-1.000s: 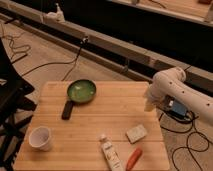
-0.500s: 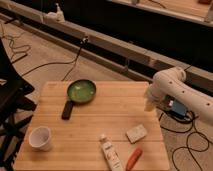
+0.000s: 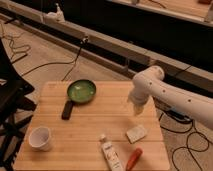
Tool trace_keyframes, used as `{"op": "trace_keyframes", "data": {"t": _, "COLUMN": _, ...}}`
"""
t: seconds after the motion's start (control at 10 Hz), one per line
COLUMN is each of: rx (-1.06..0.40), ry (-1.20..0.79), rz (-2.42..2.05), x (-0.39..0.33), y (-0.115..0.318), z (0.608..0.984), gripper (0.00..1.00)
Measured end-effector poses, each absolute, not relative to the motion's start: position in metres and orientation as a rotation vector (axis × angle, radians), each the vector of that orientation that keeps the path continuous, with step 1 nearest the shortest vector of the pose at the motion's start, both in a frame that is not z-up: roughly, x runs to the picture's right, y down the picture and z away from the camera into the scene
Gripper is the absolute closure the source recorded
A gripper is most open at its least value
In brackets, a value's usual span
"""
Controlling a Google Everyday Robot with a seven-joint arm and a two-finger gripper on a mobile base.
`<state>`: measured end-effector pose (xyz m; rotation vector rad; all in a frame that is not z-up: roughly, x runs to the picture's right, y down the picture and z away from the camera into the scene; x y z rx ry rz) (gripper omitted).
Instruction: Place the ceramic cup in the ceramic bowl
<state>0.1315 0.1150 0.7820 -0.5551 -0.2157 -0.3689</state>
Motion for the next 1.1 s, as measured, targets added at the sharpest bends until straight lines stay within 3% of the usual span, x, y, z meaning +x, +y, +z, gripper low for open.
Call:
{"op": "trace_keyframes", "data": {"t": 0.4, "rx": -0.560, "ry": -0.430, "rz": -0.634, "x": -0.012, "y": 0.141, "z": 0.743, "gripper": 0.43}}
{"op": "trace_keyframes", "data": {"t": 1.1, "rx": -0.585, "ry": -0.437, "rz": -0.565, "x": 0.003, "y": 0.143, "z": 0.745, "gripper": 0.43}}
